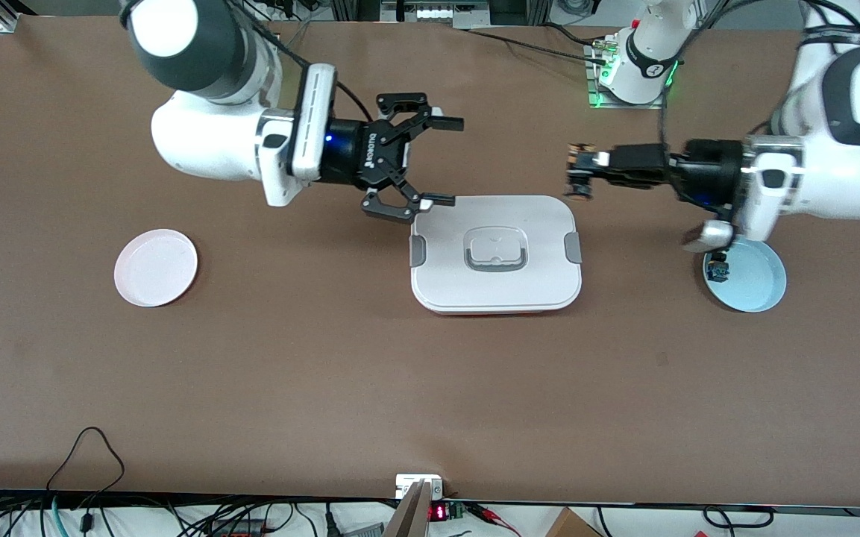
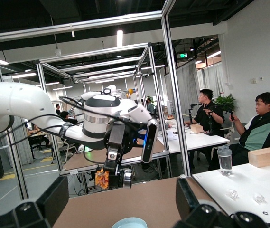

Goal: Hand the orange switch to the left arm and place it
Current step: 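Open the right gripper and withdraw while the left gripper carries the switch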

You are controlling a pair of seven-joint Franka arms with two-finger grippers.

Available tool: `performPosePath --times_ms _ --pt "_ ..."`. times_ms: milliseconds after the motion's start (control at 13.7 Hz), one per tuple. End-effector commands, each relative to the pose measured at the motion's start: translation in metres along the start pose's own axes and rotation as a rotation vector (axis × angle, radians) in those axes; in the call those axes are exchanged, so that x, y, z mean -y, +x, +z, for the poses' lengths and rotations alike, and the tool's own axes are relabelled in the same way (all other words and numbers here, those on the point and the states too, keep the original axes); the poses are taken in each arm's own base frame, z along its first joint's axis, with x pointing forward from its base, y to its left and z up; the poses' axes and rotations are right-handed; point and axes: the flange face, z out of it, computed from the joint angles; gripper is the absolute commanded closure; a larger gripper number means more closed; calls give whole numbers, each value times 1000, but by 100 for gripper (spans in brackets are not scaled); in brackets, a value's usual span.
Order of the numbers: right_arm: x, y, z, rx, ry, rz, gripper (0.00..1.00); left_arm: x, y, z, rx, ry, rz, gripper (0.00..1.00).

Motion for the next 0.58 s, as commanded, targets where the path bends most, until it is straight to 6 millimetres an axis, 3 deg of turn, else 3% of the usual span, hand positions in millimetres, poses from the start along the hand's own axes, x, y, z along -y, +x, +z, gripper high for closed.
performPosePath --times_ms 0,146,292,512 --pt "-10 2 -39 2 25 -8 0 52 -6 -57 9 177 -60 100" --pt "-27 7 -75 50 52 -57 0 97 -11 -95 4 361 -72 100" --pt "-41 9 -116 95 120 -45 0 134 -13 -119 24 579 -60 100" --pt "-55 6 -173 193 166 2 0 203 0 -148 87 823 -124 100"
